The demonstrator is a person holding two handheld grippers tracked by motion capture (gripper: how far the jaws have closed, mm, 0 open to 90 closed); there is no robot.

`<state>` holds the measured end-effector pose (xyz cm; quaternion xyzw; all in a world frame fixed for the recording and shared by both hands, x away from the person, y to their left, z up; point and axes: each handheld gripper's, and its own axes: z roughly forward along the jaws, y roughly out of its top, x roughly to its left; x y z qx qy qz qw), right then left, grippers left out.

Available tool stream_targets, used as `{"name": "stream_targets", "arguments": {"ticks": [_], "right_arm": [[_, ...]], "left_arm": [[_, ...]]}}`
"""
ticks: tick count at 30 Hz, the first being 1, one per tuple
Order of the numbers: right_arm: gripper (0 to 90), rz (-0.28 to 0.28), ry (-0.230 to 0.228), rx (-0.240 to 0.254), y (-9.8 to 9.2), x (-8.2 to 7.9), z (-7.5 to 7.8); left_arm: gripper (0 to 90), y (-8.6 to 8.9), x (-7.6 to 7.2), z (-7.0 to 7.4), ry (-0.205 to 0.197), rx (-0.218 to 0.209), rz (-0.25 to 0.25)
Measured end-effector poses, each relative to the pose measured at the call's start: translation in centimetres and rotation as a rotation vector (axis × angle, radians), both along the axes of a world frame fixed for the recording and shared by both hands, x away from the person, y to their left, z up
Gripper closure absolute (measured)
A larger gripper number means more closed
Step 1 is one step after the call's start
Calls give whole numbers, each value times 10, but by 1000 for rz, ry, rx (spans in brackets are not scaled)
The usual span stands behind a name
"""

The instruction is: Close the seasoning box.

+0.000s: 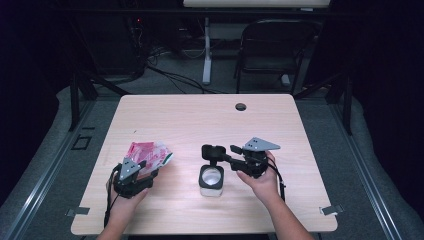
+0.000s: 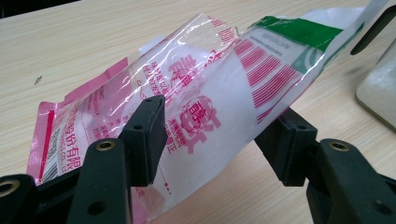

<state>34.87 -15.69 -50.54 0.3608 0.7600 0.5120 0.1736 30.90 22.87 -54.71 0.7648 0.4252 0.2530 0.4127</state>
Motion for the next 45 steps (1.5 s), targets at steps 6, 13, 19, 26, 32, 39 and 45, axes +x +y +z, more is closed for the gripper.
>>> {"name": "stream_targets", "arguments": {"ticks": [6, 13, 19, 26, 32, 39, 45], "right_arm": [[554, 26, 4, -13, 5, 3, -3], [566, 39, 3, -36, 7, 4, -5], [597, 45, -6, -18, 8, 4, -3], [631, 37, -27, 11, 4, 1, 3], [672, 47, -51, 30, 4, -4, 10], [733, 58, -65, -1, 8, -7, 11], [788, 53, -64, -11, 6, -7, 11]], "left_arm": [[440, 2, -3, 1, -12, -6, 4], [439, 0, -6, 4, -35, -20, -1], [440, -2, -6, 2, -16, -5, -18], [448, -6, -7, 3, -29, 0, -29], [454, -8, -8, 4, -39, -3, -45], [456, -10, -10, 6, -51, -1, -56], [456, -11, -10, 6, -55, 0, -57]]}}
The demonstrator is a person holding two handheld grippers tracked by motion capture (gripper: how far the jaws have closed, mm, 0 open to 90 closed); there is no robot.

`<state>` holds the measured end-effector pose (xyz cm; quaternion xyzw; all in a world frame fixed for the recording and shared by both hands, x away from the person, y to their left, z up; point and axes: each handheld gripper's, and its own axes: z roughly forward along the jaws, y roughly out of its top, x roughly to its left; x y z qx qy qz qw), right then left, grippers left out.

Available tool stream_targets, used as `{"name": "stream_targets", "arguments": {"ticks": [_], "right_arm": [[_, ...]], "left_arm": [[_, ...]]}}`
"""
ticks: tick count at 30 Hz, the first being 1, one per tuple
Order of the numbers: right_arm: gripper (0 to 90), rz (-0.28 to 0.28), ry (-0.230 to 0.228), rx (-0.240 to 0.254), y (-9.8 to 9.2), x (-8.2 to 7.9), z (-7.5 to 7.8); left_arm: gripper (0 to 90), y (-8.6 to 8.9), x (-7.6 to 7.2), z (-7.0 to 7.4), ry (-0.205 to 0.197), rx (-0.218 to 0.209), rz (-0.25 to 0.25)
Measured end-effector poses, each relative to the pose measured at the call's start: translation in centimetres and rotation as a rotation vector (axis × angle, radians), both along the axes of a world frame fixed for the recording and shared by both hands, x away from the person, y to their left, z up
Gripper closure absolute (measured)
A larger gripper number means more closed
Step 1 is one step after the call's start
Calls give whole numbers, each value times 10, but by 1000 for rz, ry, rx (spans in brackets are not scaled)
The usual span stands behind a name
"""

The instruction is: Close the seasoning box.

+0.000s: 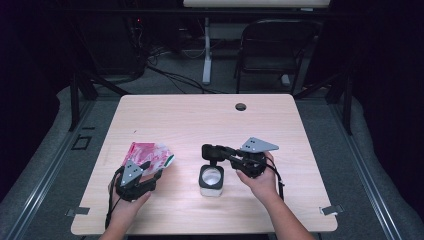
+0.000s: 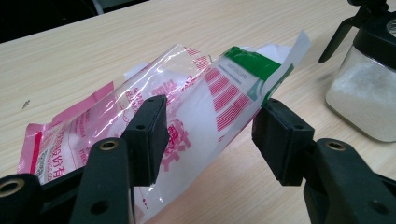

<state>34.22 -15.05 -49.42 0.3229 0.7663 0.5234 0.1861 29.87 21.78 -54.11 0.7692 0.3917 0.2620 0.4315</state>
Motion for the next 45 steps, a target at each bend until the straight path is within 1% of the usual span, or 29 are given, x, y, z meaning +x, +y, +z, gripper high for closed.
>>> {"name": "stream_targets", "arguments": {"ticks": [2, 3, 7, 16, 26, 28, 30, 31, 32, 33, 34, 36, 38, 41, 42, 43, 45], "right_arm": [[792, -2, 3, 0, 0, 0, 0], [808, -3, 1, 6, 0, 0, 0], [816, 1, -2, -5, -1, -1, 1], [822, 2, -13, -8, 0, -1, 1], [827, 13, -56, -56, 1, -7, 2], [828, 13, -65, -68, 1, -9, 2], [828, 14, -69, -72, 1, -10, 3], [827, 15, -77, -78, 2, -12, 3], [827, 15, -77, -78, 2, -12, 3], [824, 18, -80, -86, 2, -14, 3], [823, 21, -80, -88, 2, -15, 3], [811, 24, -81, -77, 2, -16, 3], [802, 29, -79, -83, 2, -18, 3], [792, 36, -83, -79, 4, -21, 3], [791, 36, -84, -88, 4, -21, 4], [790, 36, -85, -82, 4, -22, 3], [787, 37, -81, -80, 4, -23, 3]], "left_arm": [[455, 0, 0, 0, 3, 3, -3], [455, -1, 0, 0, 9, 9, -9], [455, -4, -1, 0, -3, 25, -15], [456, -5, -2, 0, -8, 28, -18], [456, -9, -2, 3, -19, 23, -30], [456, -12, -2, 5, -28, 21, -42], [456, -14, -2, 5, -29, 18, -48], [455, -16, -2, 6, -31, 22, -57], [455, -16, -2, 6, -31, 22, -57], [456, -19, -1, 5, -28, 34, -71], [455, -21, -1, 5, -29, 33, -77], [455, -23, 0, 4, -29, 41, -86], [455, -25, 1, 4, -28, 40, -88], [455, -26, 2, 4, -25, 35, -94], [455, -27, 3, 3, -26, 34, -97], [455, -28, 3, 3, -17, 35, -98], [455, -29, 4, 2, -13, 38, -107]]}}
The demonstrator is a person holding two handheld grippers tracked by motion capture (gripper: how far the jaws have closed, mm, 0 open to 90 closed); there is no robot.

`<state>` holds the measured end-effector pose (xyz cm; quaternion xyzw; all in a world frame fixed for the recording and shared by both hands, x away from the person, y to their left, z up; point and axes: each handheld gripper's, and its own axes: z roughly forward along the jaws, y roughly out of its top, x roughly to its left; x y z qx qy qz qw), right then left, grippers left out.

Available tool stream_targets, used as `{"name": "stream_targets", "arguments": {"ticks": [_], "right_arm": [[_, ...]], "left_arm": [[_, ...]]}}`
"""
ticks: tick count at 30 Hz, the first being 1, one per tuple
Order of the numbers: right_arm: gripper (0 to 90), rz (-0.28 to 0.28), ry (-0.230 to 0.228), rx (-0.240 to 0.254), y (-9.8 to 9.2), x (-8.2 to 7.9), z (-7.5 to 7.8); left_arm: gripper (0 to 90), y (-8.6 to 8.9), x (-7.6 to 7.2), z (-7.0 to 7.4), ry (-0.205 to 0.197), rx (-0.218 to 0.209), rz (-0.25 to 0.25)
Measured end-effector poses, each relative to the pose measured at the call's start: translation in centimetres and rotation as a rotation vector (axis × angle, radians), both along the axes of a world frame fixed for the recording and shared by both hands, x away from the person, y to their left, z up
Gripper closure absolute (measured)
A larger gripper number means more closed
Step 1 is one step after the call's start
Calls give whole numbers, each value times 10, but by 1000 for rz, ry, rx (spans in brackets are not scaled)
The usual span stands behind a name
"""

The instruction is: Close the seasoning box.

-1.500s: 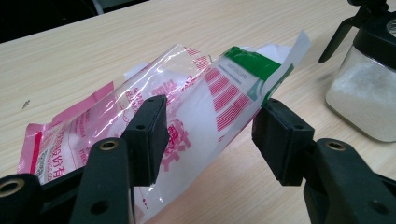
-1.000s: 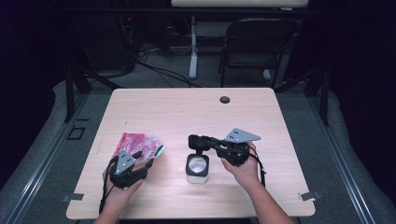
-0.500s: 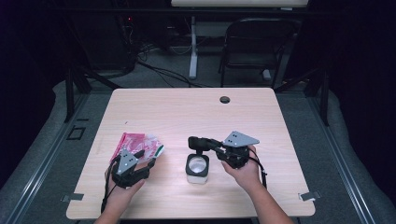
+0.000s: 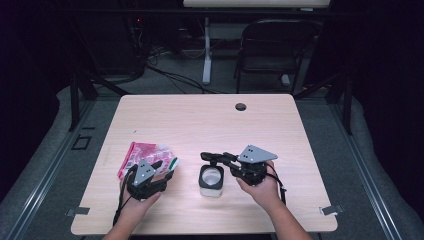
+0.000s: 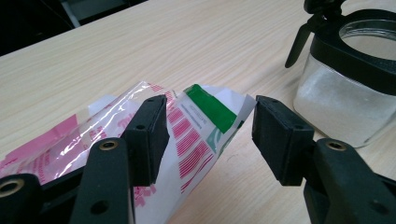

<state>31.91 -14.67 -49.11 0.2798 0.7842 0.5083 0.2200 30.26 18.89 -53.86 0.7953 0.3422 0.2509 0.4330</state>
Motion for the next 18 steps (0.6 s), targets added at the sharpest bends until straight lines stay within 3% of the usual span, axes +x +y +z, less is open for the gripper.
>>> {"name": "stream_targets", "arguments": {"ticks": [6, 13, 17, 18], "right_arm": [[771, 13, 11, 7, -1, -2, -1], [744, 17, 15, -3, 0, -5, -3], [724, 25, 7, -42, 5, -8, -7], [712, 23, -12, -80, 8, -11, -8]], "left_arm": [[455, -6, 1, -2, 19, 0, -24], [455, -12, 1, -1, 11, -8, -44], [455, -16, 2, 0, 14, -12, -56], [455, -18, 2, 1, 6, -14, -65]]}}
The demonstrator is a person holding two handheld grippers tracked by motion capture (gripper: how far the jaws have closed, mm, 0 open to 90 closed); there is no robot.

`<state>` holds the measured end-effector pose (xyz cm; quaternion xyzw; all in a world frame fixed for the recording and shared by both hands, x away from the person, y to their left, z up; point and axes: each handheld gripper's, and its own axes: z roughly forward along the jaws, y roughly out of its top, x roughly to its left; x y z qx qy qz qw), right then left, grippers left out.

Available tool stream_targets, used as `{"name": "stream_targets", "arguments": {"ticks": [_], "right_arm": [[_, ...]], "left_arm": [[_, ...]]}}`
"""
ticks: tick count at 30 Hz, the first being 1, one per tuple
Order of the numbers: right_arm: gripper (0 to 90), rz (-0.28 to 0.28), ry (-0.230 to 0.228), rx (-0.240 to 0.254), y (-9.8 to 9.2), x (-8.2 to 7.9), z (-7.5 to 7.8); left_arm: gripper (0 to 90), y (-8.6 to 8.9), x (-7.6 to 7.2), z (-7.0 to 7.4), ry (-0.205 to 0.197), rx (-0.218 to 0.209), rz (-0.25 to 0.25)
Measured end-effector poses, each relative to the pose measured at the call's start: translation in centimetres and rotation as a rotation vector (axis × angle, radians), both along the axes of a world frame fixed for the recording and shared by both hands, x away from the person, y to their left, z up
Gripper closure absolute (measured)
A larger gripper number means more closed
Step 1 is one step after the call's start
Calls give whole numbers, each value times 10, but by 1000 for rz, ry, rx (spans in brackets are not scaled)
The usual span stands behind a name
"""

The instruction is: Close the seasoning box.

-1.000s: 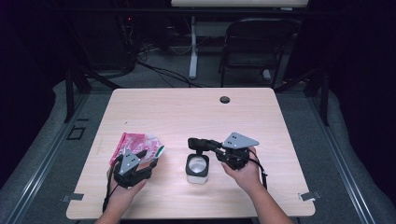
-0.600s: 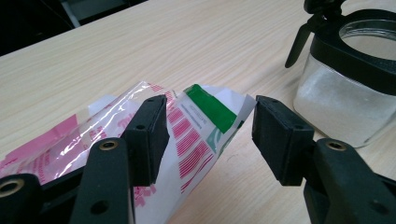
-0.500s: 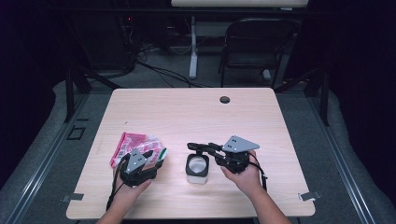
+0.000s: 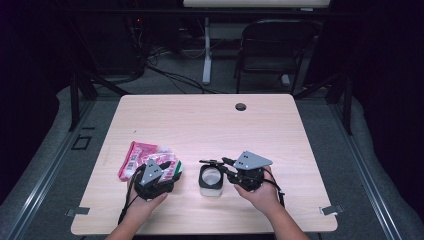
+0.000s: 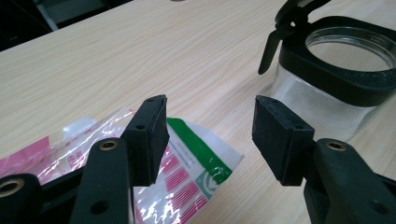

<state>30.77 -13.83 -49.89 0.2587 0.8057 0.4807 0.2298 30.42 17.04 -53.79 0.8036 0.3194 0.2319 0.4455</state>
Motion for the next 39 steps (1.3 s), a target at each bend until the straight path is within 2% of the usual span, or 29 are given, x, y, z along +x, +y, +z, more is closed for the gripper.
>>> {"name": "stream_targets", "arguments": {"ticks": [5, 6, 8, 12, 15, 20, 29, 31, 33, 35, 39], "right_arm": [[690, -3, -3, -6, 1, -3, -2], [658, 4, -4, -10, 3, -5, -3], [647, 4, -15, -20, 5, -7, -4], [611, 7, -28, -40, 8, -12, -6], [589, 5, -33, -46, 8, -14, -8], [571, 4, -15, -46, 7, -15, -10], [551, 11, 3, -62, 5, -18, -12], [534, 10, 6, -58, 4, -18, -13], [529, 12, 9, -54, 3, -18, -13], [501, 28, 29, -43, 2, -17, -14], [477, 48, 54, -31, 1, -17, -17]], "left_arm": [[455, -4, 0, 2, -3, -6, -17], [455, -6, 0, 3, 10, -34, -28], [455, -7, 0, 5, 16, -47, -37], [455, -12, 0, 6, 5, -48, -52], [455, -14, 1, 7, 13, -46, -60], [455, -18, 3, 8, 20, -72, -76], [455, -22, 5, 9, 11, -61, -88], [455, -21, 6, 12, -8, -58, -85], [455, -20, 6, 12, -8, -59, -82], [455, -16, 9, 14, -1, -80, -70], [455, -12, 11, 15, 4, -95, -63]]}}
